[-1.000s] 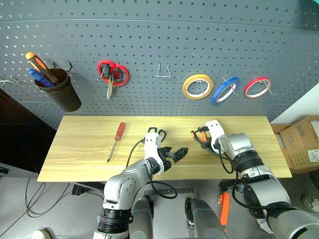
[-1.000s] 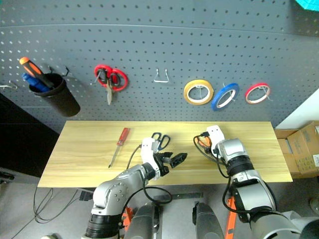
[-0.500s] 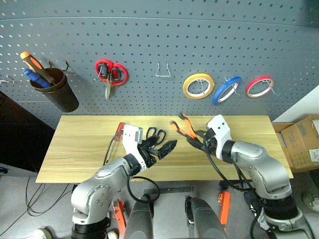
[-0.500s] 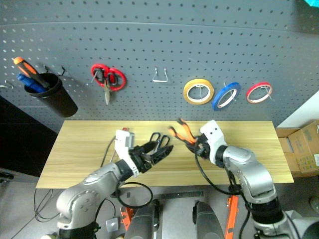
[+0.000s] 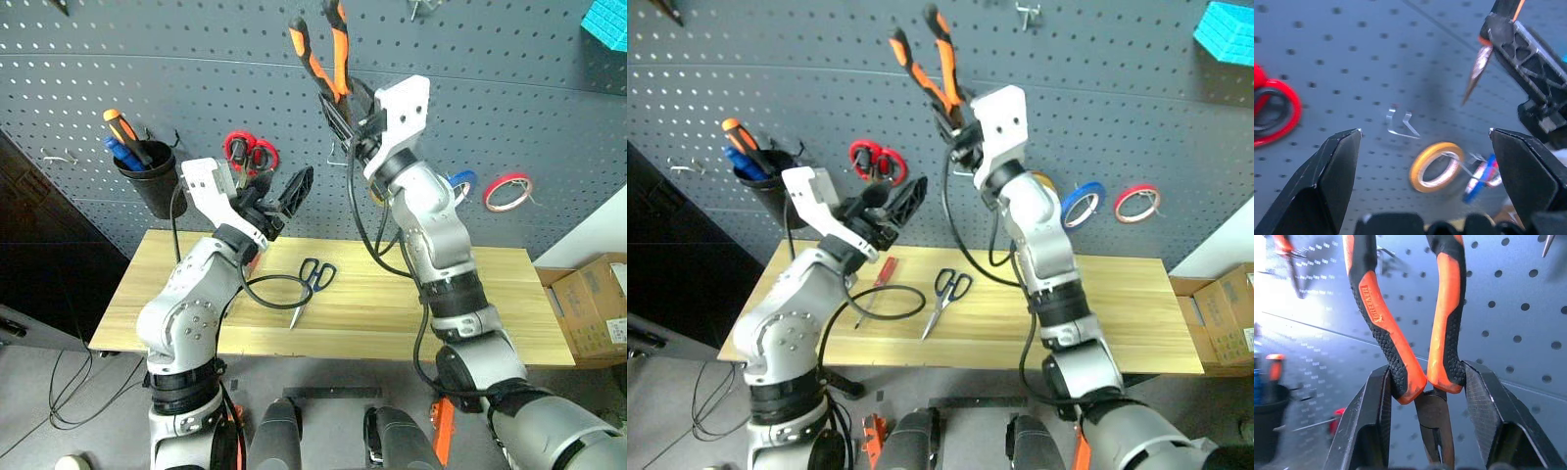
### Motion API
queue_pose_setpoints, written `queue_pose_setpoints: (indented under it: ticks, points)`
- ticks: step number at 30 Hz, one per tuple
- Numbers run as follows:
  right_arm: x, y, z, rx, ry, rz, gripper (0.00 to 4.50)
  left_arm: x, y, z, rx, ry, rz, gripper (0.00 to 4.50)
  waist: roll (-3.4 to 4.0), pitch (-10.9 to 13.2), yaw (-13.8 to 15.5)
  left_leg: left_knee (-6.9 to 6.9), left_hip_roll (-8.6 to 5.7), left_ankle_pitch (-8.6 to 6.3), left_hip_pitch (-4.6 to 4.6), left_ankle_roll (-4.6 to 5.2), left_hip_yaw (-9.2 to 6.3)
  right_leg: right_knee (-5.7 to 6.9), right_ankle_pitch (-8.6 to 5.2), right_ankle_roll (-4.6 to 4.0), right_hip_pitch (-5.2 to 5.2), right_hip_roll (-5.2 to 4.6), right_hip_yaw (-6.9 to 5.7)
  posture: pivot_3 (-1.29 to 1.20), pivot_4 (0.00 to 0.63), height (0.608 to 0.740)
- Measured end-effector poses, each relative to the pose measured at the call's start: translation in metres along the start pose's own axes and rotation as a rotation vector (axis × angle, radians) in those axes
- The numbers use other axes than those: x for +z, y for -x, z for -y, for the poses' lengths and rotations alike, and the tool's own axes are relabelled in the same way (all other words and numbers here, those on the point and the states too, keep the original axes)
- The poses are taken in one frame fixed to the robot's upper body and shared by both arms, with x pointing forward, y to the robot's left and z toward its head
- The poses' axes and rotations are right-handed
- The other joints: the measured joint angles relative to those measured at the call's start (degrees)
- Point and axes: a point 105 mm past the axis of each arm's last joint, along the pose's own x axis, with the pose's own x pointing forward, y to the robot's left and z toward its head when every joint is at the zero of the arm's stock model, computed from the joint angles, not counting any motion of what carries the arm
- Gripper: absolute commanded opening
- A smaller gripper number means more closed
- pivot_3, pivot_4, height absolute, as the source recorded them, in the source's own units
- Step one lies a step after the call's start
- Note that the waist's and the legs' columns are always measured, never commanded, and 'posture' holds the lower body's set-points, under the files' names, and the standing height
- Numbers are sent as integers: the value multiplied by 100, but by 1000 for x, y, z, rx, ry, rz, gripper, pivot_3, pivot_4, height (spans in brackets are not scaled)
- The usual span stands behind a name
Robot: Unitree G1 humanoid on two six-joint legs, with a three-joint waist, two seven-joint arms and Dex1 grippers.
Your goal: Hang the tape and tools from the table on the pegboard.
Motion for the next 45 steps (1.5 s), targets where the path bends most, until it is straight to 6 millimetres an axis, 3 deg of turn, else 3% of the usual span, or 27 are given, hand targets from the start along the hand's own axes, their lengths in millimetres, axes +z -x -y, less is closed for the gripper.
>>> queue_pose_setpoints:
  ticks: [4, 11, 16, 20, 30, 38, 42, 45]
  points:
    - [-15, -10, 9, -53, 9, -2, 1758, 6, -12, -4, -4, -13, 32, 4500, 0, 0, 7, -26, 0, 0, -3, 0, 10, -6, 1, 1, -8, 0, 10, 228, 88, 740]
    - [-42, -10, 6, -100, -11, -38, 1758, -9, -7, -5, -19, -1, -20, 4500, 0, 0, 88, -100, 8, 35, 3, -57, 12, 31, -5, -1, -56, 5, 10, 287, 118, 740]
    - [-64, 1, 13, -178, -77, -104, 1758, -32, 6, -8, 4, 21, -97, 4500, 0, 0, 184, -89, 6, 63, 33, -25, 7, 78, -26, -38, -46, 4, 7, 296, 139, 740]
    - [-103, 27, 8, -229, -154, -224, 1758, -37, 9, -6, 2, 21, -111, 4500, 1, 1, 268, -88, 6, 79, 44, 0, 9, 78, -30, -66, -39, 3, 10, 296, 151, 740]
    - [-107, 36, 13, -255, -156, -231, 1758, -39, 13, -9, 8, 21, -128, 4500, 3, 2, 298, -95, 4, 82, 48, 5, 7, 76, -24, -66, -23, 0, 2, 261, 151, 740]
    - [-121, 47, 17, -235, -133, -311, 4353, -40, 7, -6, -13, 6, -141, 4500, 4, 3, 270, -93, 5, 82, 89, 5, 6, 77, -55, -72, 13, -2, 1, 211, 148, 740]
    - [-132, 72, 20, -227, -125, -351, 4468, -54, 3, -10, -2, -99, -234, 4500, 6, 4, 250, -97, 5, 81, 86, 4, 12, 77, -55, -73, 7, -2, 7, 157, 160, 740]
    - [-122, 98, 20, -163, -111, -358, 4468, -70, 3, -23, 39, -228, -338, 4500, 12, 8, 233, -107, 4, 78, 83, -1, 14, 78, -60, -81, 2, -5, 10, 93, 169, 740]
